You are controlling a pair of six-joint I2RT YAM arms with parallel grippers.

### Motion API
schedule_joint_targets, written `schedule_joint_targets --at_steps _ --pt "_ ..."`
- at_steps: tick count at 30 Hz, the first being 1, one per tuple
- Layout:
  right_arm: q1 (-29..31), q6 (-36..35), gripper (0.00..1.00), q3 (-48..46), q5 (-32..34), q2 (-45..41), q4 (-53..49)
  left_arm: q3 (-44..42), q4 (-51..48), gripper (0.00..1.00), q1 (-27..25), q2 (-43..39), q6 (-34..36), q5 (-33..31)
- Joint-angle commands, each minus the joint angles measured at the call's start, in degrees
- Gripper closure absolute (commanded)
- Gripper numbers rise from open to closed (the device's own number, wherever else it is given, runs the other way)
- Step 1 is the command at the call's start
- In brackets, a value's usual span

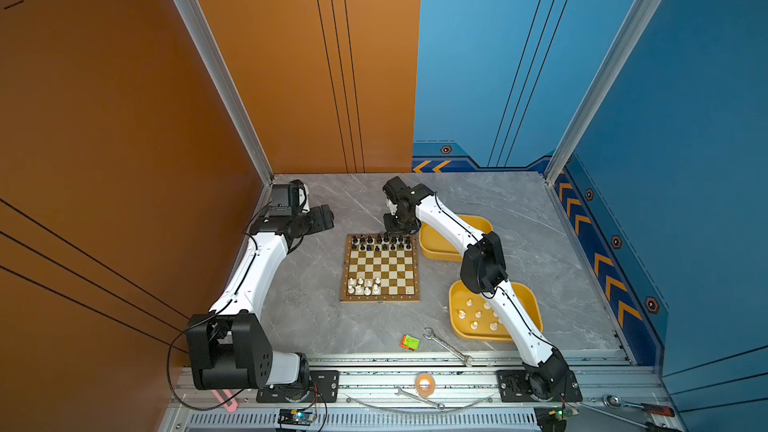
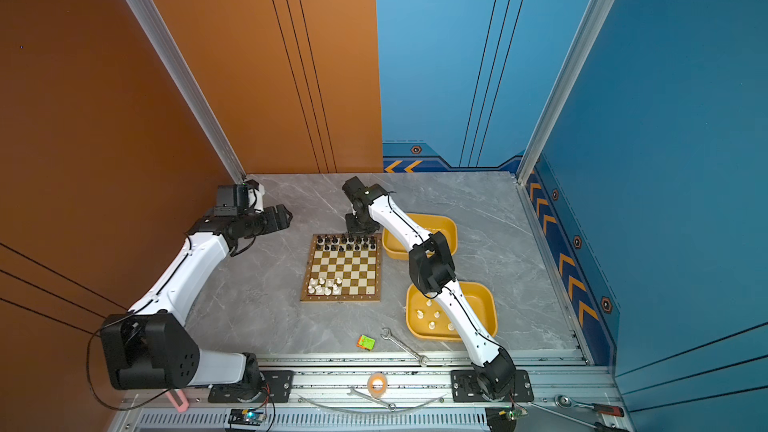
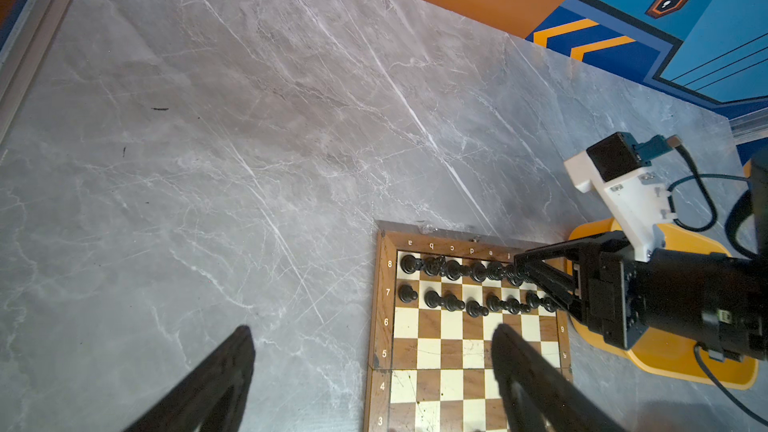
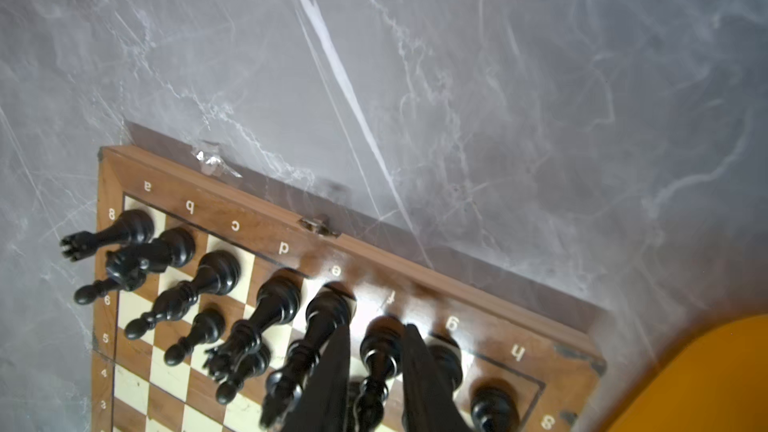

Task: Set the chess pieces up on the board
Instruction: 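Lower the black pawn onto the last pawn-rank square and open the right gripper, then raise the right gripper off the board while the left gripper lifts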

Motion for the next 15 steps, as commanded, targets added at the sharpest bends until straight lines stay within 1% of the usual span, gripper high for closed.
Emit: schedule_joint_targets --at_steps 1,6,11,15 --pt "-0.8 1.0 0.74 1.4 0.0 -0.2 0.9 2.0 0.0 0.1 0.5 0.7 0.4 -0.2" --pt "-2.1 1.8 0.73 2.6 -0.8 0.2 2.6 2.0 0.7 0.1 0.5 0.8 0.2 -1.6" --pt "-2.8 2.0 0.71 4.7 -0.8 -0.5 4.6 2.7 1.9 0.1 0.4 1.0 -0.2 -1.3" --pt "-4.9 0.9 0.68 4.7 2.2 -3.8 5.6 3.9 2.4 0.09 -0.3 1.5 -0.5 -1.3"
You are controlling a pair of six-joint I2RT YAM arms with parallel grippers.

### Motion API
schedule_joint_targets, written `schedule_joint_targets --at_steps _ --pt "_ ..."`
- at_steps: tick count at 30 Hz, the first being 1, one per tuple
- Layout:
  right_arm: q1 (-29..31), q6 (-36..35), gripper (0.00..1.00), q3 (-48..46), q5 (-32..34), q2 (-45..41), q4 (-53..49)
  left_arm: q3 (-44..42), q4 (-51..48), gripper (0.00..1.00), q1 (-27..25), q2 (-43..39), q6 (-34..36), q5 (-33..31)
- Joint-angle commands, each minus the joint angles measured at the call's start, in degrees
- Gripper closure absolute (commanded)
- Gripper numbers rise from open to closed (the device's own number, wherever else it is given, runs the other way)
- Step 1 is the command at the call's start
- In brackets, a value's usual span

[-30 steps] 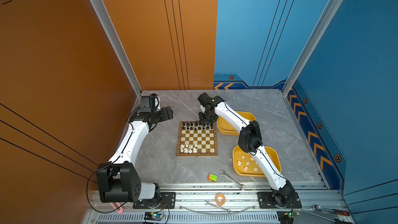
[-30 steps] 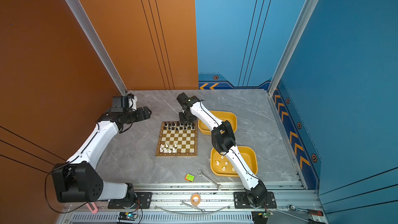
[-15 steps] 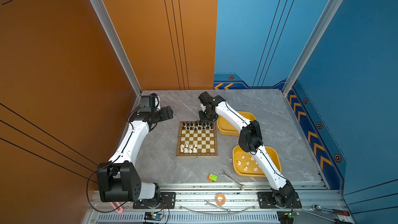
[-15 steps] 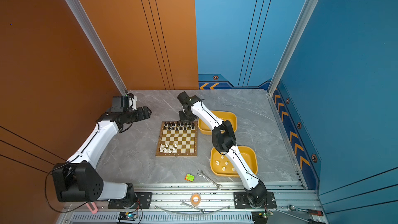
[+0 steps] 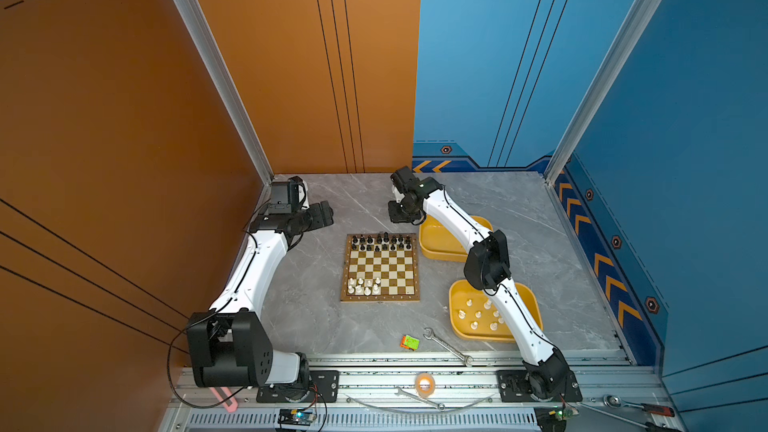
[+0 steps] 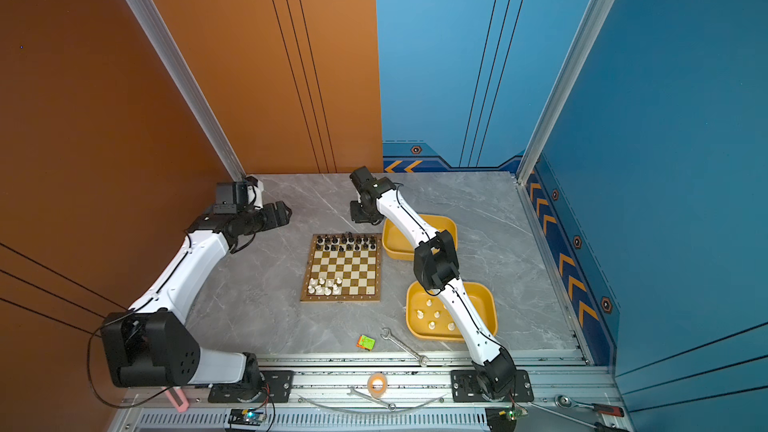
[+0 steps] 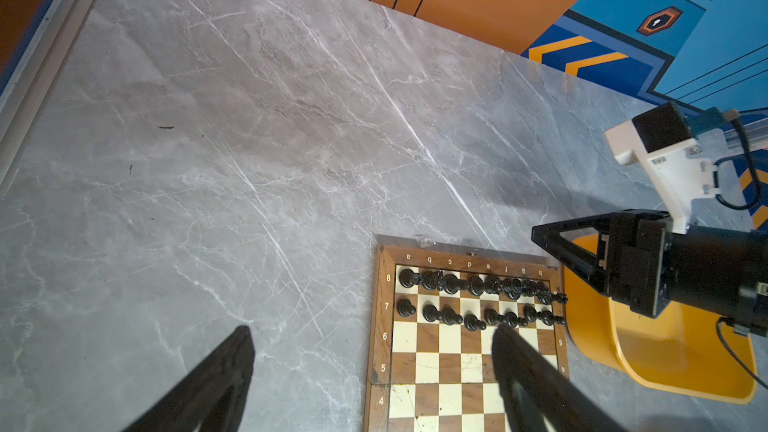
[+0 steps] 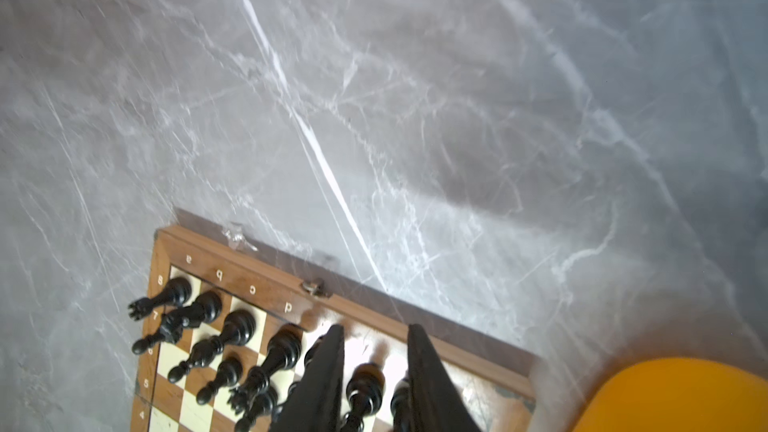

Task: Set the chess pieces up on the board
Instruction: 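Raise the right gripper off the board while the left gripper lifts, then move the left gripper over the white-piece tray while the right gripper approaches it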

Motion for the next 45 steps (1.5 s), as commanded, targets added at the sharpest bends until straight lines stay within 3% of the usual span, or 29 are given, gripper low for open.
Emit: schedule_joint_targets --at_steps 1,8,14,19,24,26,29,32,35,45 --pt "-2.4 -0.2 0.68 1.2 2.5 -4.8 1.2 2.5 1.5 0.08 -0.6 0.7 -0.3 -0.8" --pt "-10.4 -4.8 0.63 -4.1 8.0 -18.0 -4.6 4.6 1.8 0.07 -9.1 2.7 1.7 -3.9" --pt "-11.8 -9.5 0.55 -31.9 14.9 -40.2 -5.5 3.7 4.9 0.06 -19.9 4.2 1.4 -7.4" --pt "-11.8 -6.8 0.55 -59.1 14.0 -56.7 -2.9 4.8 5.6 0.05 -29.4 4.6 -3.0 -10.8" --pt "-12.4 -2.5 0.54 -77.4 11.4 -69.7 -2.7 9.7 0.0 0.05 -38.9 8.0 -3.4 -14.4" --pt "-13.0 -1.8 0.4 -82.3 10.2 -74.6 -3.2 11.2 -1.4 0.06 -42.6 9.9 -4.1 -15.3" --pt "-15.7 -2.1 0.12 -85.7 11.7 -80.1 -5.3 14.0 -3.1 0.07 -48.1 12.9 -4.2 -17.2" --pt "-21.8 -3.7 0.0 -86.8 12.0 -84.1 -8.1 17.7 -5.0 0.08 -52.7 16.8 -3.2 -18.1" --pt "-27.8 -4.7 0.0 -87.8 10.3 -87.7 -10.2 20.9 -6.2 0.09 -56.2 20.4 -2.5 -18.7" --pt "-33.4 -2.0 0.0 -88.3 12.6 -94.4 -13.6 30.0 -8.9 0.13 -63.9 30.7 -0.1 -17.4"
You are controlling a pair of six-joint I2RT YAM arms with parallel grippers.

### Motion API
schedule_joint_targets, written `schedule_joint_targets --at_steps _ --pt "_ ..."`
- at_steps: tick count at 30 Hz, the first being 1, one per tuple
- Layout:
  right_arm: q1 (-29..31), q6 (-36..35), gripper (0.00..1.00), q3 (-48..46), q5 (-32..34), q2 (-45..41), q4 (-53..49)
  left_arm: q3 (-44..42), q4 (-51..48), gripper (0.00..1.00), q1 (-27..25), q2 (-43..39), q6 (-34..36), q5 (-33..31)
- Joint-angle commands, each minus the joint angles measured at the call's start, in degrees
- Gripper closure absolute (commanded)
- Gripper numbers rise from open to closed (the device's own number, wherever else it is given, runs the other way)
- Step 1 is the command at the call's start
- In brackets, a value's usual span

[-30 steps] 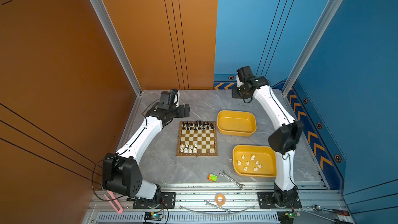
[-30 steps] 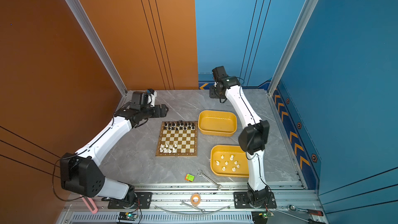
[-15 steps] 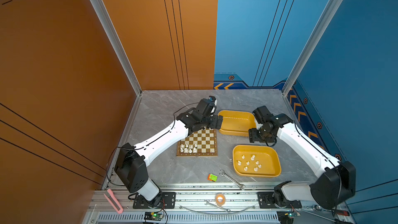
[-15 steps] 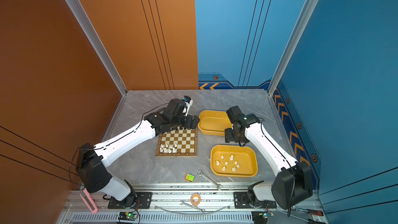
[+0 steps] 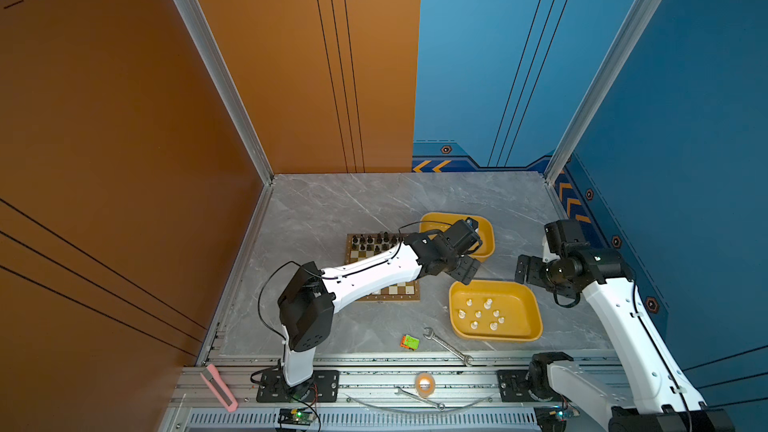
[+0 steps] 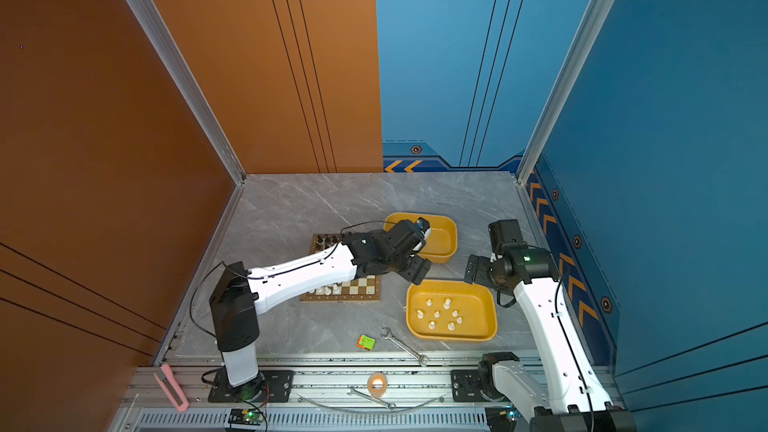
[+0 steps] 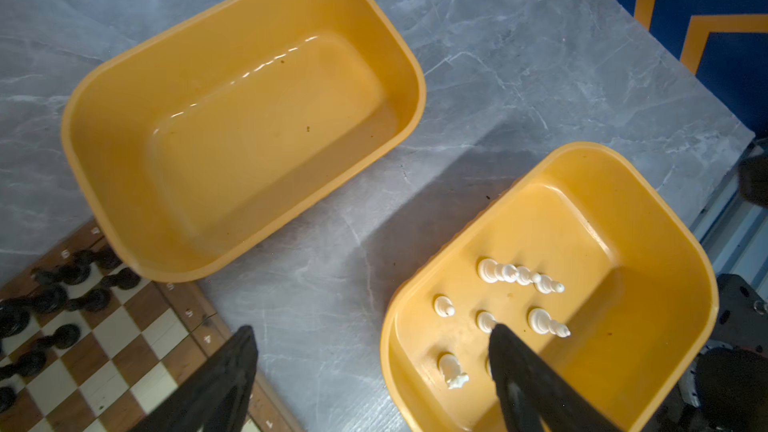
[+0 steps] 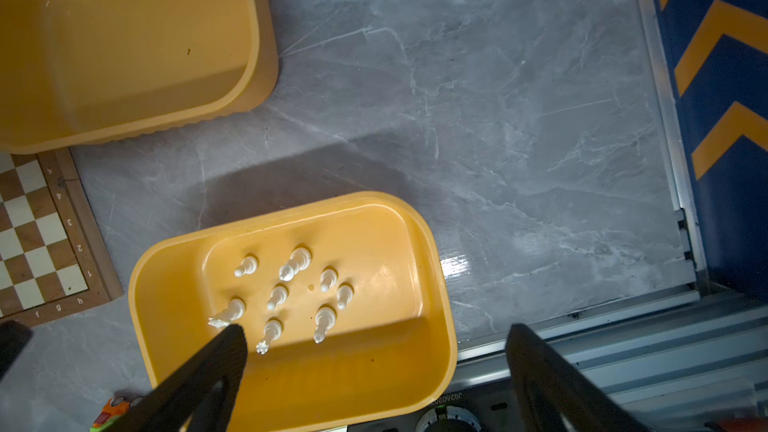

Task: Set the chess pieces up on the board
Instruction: 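Move the left gripper over the white-piece tray while the right gripper approaches it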

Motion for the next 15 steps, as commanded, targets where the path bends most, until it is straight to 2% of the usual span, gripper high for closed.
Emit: schedule_joint_targets --at_steps 1,6,7,8,15 --pt "-2.6 1.7 0.0 1.1 3.0 -1.4 -4.1 4.4 -4.1 0.12 -2.2 3.4 2.4 -0.8" --pt "-5.5 3.5 0.0 0.2 3.4 -1.2 -5.8 7.7 -6.9 0.13 -4.5 7.1 4.3 -0.7" --pt "-6.1 3.8 0.0 0.1 3.1 -1.4 -5.8 7.8 -6.9 0.17 -4.8 7.6 4.4 -0.3" --pt "-6.6 3.9 0.0 0.0 2.8 -1.5 -5.8 7.9 -6.7 0.18 -5.1 8.0 4.3 0.0" --pt "-7.2 3.9 0.0 -0.2 2.1 -1.7 -6.2 11.2 -6.8 0.2 -6.6 13.6 4.8 1.3"
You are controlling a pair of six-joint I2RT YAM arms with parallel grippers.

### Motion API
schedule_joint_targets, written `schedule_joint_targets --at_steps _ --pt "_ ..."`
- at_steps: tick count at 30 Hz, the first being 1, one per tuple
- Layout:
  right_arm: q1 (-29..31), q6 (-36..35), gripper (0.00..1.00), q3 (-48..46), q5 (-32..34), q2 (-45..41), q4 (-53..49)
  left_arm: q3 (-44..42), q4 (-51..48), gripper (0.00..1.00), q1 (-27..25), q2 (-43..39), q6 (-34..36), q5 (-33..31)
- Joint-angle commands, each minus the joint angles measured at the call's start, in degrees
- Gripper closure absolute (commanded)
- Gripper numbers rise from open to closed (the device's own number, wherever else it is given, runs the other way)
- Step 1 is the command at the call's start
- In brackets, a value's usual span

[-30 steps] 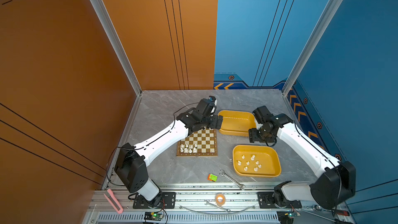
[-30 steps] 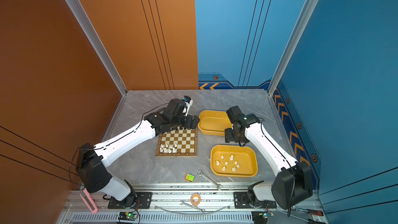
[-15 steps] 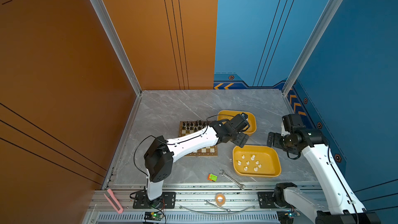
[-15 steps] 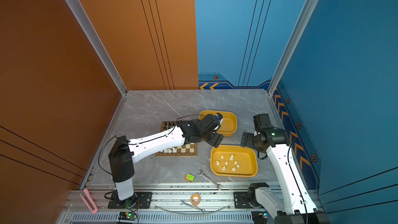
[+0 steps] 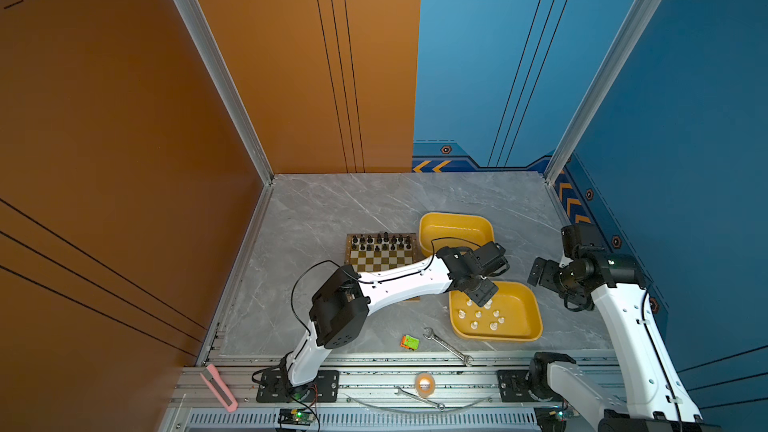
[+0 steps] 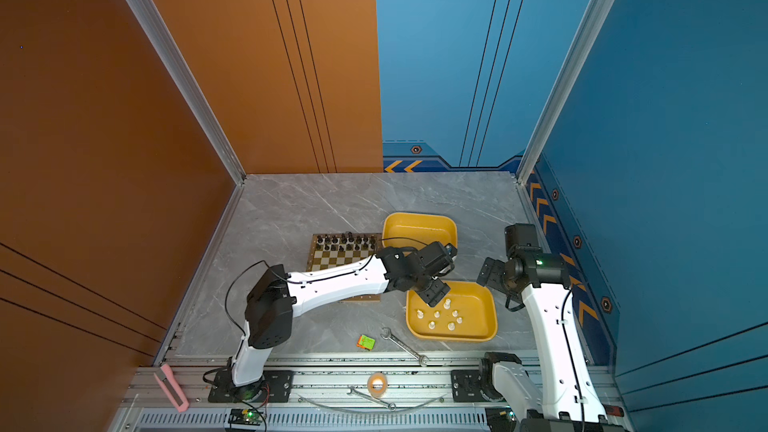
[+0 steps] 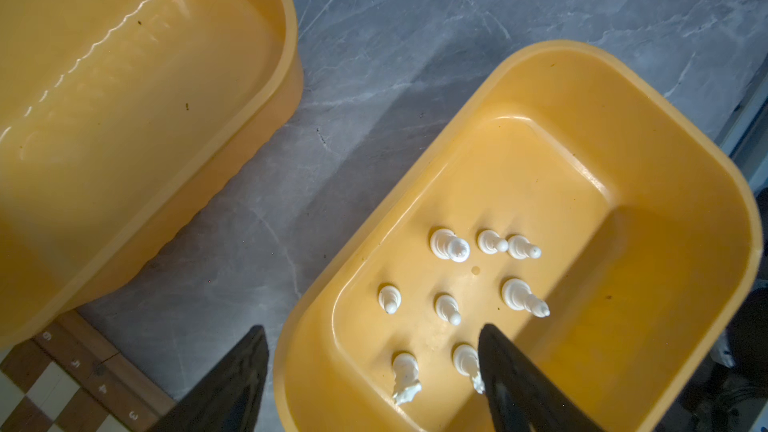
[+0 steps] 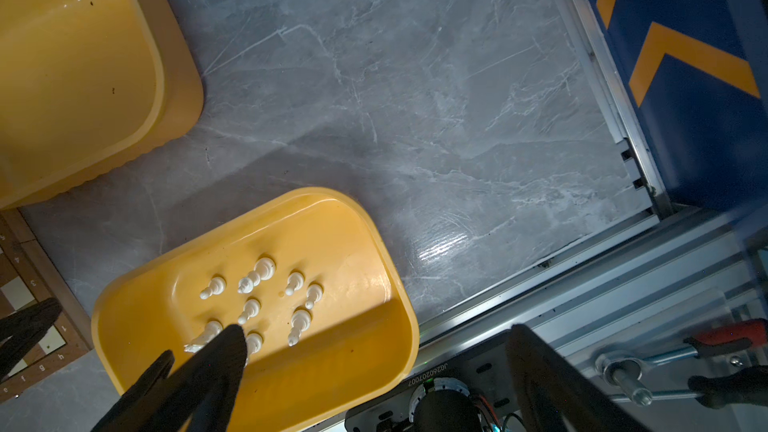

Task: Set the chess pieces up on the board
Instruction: 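Move the left gripper over the white-piece tray while the right gripper approaches it, then lower the open left gripper around a tall white piece in the tray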

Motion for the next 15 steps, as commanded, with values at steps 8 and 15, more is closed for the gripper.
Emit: schedule_joint_targets --at_steps 8,15 --pt "-0.5 0.6 0.0 -0.1 0.4 -0.1 -2.7 5.1 -1.7 0.23 -1.3 5.6 1.4 1.7" --pt "-0.6 0.5 0.0 -0.3 0.4 -0.2 -2.7 7.5 -1.8 0.25 -1.2 8.0 2.4 2.1"
